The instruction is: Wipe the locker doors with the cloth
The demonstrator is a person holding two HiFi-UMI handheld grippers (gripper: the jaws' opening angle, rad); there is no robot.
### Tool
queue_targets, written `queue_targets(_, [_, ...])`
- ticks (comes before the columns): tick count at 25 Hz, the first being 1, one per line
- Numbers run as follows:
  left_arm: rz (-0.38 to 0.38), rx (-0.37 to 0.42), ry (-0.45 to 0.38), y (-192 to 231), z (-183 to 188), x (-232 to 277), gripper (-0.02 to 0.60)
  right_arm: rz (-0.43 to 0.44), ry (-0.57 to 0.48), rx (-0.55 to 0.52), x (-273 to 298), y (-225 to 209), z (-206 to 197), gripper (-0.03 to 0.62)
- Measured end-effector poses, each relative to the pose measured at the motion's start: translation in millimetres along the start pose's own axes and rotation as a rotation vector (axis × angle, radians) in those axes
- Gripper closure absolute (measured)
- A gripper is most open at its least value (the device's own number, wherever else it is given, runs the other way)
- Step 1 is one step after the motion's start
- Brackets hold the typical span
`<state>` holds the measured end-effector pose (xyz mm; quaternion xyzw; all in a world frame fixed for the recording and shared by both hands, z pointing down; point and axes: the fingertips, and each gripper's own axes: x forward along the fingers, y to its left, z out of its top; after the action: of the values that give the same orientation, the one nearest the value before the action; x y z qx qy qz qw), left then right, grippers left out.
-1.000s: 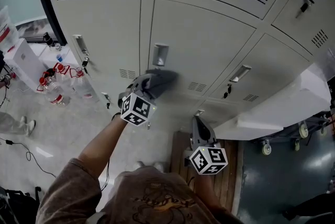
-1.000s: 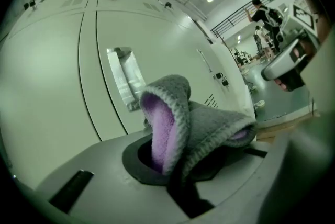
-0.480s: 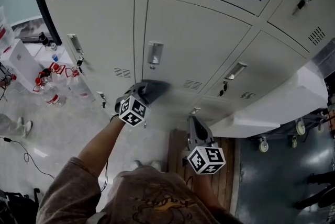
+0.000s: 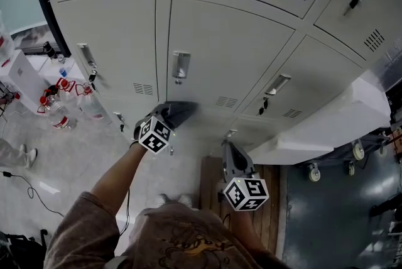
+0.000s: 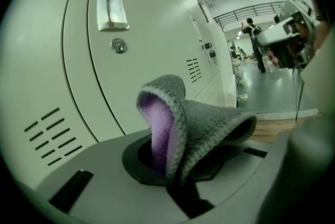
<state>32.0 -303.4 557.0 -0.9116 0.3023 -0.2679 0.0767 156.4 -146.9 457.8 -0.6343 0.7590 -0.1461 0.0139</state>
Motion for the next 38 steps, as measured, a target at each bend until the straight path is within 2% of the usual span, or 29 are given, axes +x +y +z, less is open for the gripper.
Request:
queue_targets(3, [-0.01,0.025,-0.043,-1,29,-21,0.545,0.001,-0.004,-0.001,-2,1,1,0.595])
queue_targets(7, [0.008,0.08,-0.137,9,101,-57,0.545,0.007,-0.007,-0.002,-3,3,0,0.595])
queue_targets(15, [0.131,0.215,-0.356,36,253,-132,0.545,0.028,-0.027,0.0,-7,13,4,0.595])
queue_targets(18, [0.171,0.27,-0.434,40,299,-158,0.545,0.031,-0.03,0.006,-10,15,3,0.595])
queue_targets(23, [0.257,0.317,-0.532,57,361,-191,0.545,0.03,-0.043,0.009,-13,14,7,0.595])
queue_targets(26, [0.312,0.353,-0.548,68,384,-200,0.545,0.024,-0.05,0.008,-15,11,9,0.595])
queue_targets(30, [0.359,0.403,-0.524,79,398,-198,0.545,0.017,-0.058,0.008,-17,8,12,0.595])
queue_targets(38, [0.333,0.416,-0.413,86,388,-159,0.545,-0.008,-0.064,0.016,-20,-3,14,0.595])
